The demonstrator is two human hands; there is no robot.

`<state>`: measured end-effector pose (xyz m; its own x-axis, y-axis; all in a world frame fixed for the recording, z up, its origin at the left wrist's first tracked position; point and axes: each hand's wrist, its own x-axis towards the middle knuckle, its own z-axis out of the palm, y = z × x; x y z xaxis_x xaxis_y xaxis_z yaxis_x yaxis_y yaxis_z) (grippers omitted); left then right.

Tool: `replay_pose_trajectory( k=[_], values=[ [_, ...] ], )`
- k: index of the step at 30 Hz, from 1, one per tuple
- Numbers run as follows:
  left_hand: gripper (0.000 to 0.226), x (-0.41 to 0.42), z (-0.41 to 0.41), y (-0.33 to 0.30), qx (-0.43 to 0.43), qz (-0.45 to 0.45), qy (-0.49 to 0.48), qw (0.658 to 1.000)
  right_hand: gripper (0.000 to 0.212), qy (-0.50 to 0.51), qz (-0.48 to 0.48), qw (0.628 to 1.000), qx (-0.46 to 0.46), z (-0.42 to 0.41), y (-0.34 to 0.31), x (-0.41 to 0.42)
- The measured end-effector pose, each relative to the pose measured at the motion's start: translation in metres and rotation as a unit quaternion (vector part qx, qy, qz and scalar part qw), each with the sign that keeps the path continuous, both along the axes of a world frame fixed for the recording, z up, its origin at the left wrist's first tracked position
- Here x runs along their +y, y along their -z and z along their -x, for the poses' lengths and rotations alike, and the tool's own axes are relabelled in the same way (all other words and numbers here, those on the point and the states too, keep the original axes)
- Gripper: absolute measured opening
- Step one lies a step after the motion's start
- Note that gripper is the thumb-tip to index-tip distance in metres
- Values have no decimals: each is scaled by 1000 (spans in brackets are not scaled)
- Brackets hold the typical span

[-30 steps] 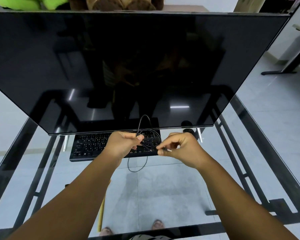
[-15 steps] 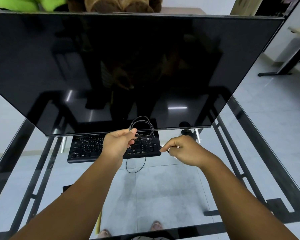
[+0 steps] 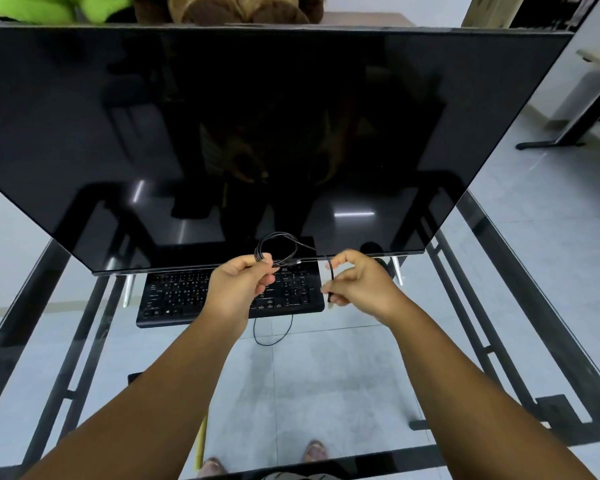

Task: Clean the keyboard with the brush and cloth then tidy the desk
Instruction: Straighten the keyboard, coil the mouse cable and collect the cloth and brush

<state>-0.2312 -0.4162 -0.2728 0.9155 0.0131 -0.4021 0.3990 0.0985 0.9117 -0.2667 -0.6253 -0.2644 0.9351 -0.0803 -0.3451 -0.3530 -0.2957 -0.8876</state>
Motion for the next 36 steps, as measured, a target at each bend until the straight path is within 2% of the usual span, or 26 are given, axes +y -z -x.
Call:
replay_pose_trajectory(
  k=[3, 4, 7, 10, 14, 16, 21, 27, 31, 36],
  values=[
    [12, -6, 3, 0, -3, 20, 39, 999, 11, 61, -95, 994, -4, -11, 2, 6],
    [11, -7, 5, 0, -5, 23, 48, 999, 8, 66, -100, 993, -12, -14, 3, 7],
    [7, -9, 8, -1, -16, 15, 76, 997, 22, 69, -76, 994, -39, -19, 8, 10],
    [4, -10, 10, -1, -26, 11, 77, 997, 17, 97, -57, 992, -57, -23, 9, 11],
    [7, -12, 11, -1, -25, 14, 82, 996, 8, 99, -106, 988, -56, -28, 6, 13],
    [7, -13, 12, 0, -26, 5, 93, 995, 11, 93, -124, 987, -48, -29, 1, 15],
    [10, -16, 12, 0, -33, -19, 131, 991, 25, 41, -91, 993, -61, -32, -6, 11],
    [10, -22, 11, -4, -33, -56, 156, 986, 19, -4, -32, 997, -65, -35, -8, 5],
    [2, -28, 11, -3, 11, -15, 105, 994, 9, 46, -74, 993, -76, -32, -2, 7],
    [13, -34, 10, -1, 82, 68, 17, 994, 4, 88, -154, 981, -79, -27, 3, 9]
  ],
)
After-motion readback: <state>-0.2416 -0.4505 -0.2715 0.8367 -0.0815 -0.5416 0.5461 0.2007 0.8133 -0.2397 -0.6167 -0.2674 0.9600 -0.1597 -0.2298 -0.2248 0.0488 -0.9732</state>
